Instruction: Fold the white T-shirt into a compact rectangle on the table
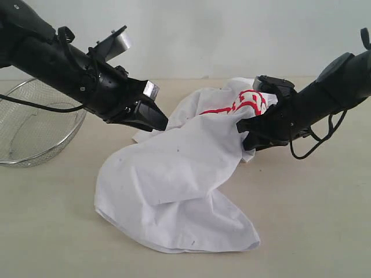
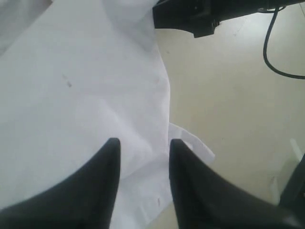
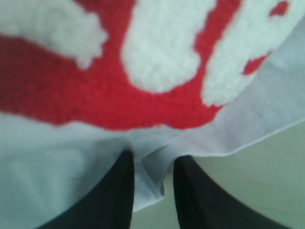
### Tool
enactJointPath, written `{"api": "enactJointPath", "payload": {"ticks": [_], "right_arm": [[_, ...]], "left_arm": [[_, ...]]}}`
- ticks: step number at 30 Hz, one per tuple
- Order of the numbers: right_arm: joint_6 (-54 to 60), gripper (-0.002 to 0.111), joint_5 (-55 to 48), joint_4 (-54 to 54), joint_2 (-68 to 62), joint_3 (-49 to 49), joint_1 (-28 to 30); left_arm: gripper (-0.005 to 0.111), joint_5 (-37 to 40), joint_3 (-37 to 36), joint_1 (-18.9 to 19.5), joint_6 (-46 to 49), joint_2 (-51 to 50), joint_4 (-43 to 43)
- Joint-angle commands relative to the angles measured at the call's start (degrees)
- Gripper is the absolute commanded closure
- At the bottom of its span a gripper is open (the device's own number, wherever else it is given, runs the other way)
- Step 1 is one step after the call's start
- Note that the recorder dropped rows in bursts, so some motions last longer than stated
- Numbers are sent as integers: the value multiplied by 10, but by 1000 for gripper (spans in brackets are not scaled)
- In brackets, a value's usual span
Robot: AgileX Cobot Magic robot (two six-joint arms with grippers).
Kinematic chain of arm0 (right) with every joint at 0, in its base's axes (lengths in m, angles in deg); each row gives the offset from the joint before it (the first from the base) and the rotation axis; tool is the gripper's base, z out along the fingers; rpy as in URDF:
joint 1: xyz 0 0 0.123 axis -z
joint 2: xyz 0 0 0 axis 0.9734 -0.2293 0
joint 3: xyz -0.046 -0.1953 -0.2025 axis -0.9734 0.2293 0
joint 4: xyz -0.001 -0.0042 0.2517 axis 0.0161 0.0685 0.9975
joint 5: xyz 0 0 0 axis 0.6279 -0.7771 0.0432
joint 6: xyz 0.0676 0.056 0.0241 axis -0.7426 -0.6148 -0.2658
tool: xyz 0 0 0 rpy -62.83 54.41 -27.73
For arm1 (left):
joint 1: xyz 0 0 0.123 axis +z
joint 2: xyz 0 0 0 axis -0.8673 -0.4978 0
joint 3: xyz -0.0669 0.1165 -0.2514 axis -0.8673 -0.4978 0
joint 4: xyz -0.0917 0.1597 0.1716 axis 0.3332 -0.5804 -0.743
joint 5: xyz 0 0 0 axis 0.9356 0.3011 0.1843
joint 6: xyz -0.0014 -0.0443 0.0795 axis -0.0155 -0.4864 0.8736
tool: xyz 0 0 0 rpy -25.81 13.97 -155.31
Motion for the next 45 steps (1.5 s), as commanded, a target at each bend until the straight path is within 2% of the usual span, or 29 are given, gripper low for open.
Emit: {"api": "enactJointPath", "payload": {"ticks": [1,22,24,27,31,37,45], "right_arm": [[5,84,1,3,-1,-1,0],[-14,84,-8,5,-35,-1,0],[-14,89,-8,4,-34,-1,0],[-15,109,-8,-2,-33,-1,0],[-27,108,-15,-15,-30,-1,1],[-92,108,-7,-90,4,-1,6],[-103,108,-13,-103,29,-1,29]], "left_arm": [[74,-4,0,-2,3,4,6],[74,-1,0,-2,3,4,6],[74,-5,0,-2,3,4,6],[74,-5,0,-2,3,4,6],[74,-5,0,-2,3,4,6],[74,-5,0,-2,3,4,6],[74,-2,0,-2,3,4,7]]}}
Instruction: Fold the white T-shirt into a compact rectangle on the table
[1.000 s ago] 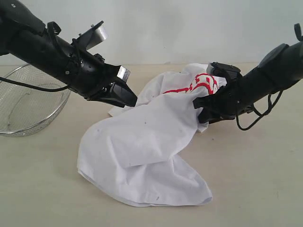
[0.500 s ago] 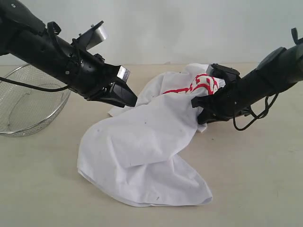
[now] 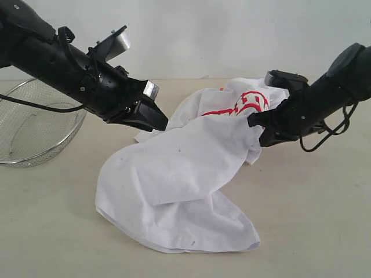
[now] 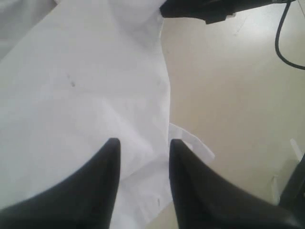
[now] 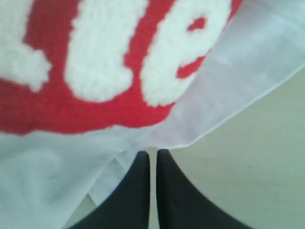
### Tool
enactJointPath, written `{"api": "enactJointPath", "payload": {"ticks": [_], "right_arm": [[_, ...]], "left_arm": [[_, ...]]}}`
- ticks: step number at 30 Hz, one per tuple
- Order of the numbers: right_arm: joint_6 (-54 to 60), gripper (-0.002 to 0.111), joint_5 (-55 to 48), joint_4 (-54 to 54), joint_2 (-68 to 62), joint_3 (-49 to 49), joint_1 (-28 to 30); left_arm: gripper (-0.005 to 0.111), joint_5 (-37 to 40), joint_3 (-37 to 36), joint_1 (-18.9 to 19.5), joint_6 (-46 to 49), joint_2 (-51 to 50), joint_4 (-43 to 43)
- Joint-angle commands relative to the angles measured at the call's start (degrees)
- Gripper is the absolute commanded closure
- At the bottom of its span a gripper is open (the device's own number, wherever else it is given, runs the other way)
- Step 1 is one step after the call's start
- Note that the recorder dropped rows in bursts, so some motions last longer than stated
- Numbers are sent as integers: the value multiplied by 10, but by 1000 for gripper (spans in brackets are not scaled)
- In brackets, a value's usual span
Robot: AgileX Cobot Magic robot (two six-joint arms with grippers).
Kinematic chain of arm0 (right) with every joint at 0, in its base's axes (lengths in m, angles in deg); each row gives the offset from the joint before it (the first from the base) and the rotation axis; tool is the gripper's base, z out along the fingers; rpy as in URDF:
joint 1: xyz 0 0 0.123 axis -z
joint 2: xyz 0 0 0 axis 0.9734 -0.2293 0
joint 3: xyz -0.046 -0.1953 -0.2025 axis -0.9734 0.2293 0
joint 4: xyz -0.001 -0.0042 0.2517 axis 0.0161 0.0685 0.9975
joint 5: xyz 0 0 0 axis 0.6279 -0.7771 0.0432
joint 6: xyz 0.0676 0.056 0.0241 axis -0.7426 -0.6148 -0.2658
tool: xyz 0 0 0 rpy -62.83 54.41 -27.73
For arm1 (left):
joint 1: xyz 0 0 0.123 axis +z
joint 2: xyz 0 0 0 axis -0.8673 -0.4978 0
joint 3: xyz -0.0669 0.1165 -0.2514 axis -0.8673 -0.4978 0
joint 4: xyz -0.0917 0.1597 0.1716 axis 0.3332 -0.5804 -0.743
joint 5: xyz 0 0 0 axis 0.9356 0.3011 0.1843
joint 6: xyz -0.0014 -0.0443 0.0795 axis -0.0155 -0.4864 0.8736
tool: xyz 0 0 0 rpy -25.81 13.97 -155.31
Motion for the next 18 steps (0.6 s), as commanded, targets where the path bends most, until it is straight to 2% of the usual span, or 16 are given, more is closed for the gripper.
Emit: {"api": "enactJointPath", "payload": {"ticks": [1,5,9,12,18], "right_arm": [[-12,108,-4,-21,9,3,10],[-12,108,10,-20,9,3,10],[5,108,-54,-20,9,3,10],[13,108,-97,21,10,3,9],[20,108,-111,58,9,3,9]], "left_arm": [[74,-2,0,-2,3,4,7],[74,-1,0,-2,3,4,7],[74,0,0,-2,3,4,7],[74,0,0,-2,3,4,7],[74,0,0,-2,3,4,7]]}}
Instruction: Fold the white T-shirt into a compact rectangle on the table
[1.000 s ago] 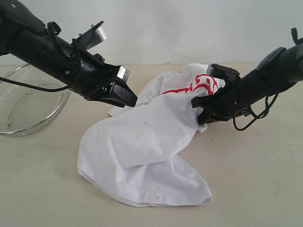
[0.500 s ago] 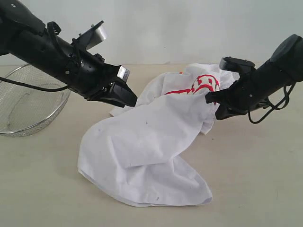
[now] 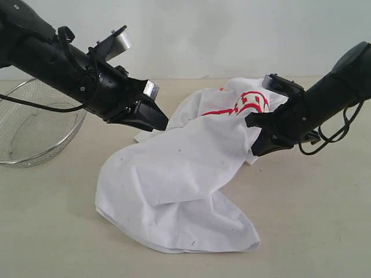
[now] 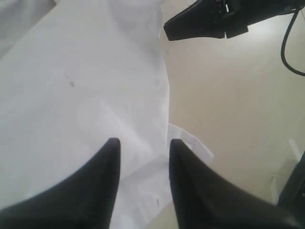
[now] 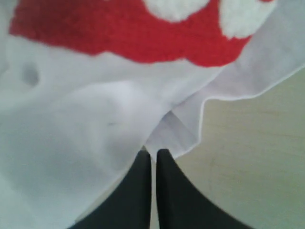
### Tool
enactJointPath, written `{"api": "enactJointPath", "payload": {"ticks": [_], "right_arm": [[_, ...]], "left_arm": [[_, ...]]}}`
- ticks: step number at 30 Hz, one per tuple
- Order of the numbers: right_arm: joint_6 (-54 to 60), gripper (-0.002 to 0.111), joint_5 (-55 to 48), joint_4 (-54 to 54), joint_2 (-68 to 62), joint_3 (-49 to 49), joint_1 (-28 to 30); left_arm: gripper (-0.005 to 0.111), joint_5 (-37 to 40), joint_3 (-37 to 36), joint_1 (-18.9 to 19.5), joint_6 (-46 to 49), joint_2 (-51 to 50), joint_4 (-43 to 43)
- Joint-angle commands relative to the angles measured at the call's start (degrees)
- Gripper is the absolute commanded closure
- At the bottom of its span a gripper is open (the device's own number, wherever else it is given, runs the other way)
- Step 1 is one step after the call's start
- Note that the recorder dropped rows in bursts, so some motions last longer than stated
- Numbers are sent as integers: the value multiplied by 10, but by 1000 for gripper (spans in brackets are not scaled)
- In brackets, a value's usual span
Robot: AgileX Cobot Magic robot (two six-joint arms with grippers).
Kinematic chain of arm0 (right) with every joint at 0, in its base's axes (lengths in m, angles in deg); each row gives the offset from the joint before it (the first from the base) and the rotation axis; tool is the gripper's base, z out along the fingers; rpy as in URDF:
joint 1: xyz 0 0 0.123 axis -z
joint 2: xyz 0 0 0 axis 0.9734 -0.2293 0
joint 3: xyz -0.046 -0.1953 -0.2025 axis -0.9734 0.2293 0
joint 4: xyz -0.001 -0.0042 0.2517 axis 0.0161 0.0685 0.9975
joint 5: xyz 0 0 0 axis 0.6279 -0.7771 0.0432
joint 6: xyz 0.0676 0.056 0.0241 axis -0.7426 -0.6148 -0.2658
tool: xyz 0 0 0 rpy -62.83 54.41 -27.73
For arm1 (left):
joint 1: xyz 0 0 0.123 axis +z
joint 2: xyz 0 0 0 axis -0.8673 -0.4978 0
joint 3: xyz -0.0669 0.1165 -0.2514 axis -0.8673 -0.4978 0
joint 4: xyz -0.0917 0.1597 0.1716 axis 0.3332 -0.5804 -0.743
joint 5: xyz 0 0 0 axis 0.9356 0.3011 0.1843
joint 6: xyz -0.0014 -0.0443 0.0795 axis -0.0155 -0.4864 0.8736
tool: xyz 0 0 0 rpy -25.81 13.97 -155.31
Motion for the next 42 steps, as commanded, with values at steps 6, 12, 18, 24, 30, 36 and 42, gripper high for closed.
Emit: {"api": "enactJointPath", "payload": {"ticks": [6,12,18,24,30,36,42], "right_arm": [[-26,108,38,31,-21,3,-10],[-28,108,62,35,-27,3,-27],[-82,108,77,-42,-28,3,-26],[-89,108,76,-48,-39,3,-27],[-177,108,83,-170,-40,3,-20],[-211,108,86,-226,-40,3,8],[-211,108,94,-237,-40,-1,46]], "left_arm": [[74,-1,0,-2,3,4,5],[74,6,0,-2,3,4,5],[74,8,0,-2,3,4,5],[74,8,0,-2,3,4,5],[74,12,0,-2,3,4,5],[74,13,0,-2,3,4,5],[74,13,0,-2,3,7,5]]}}
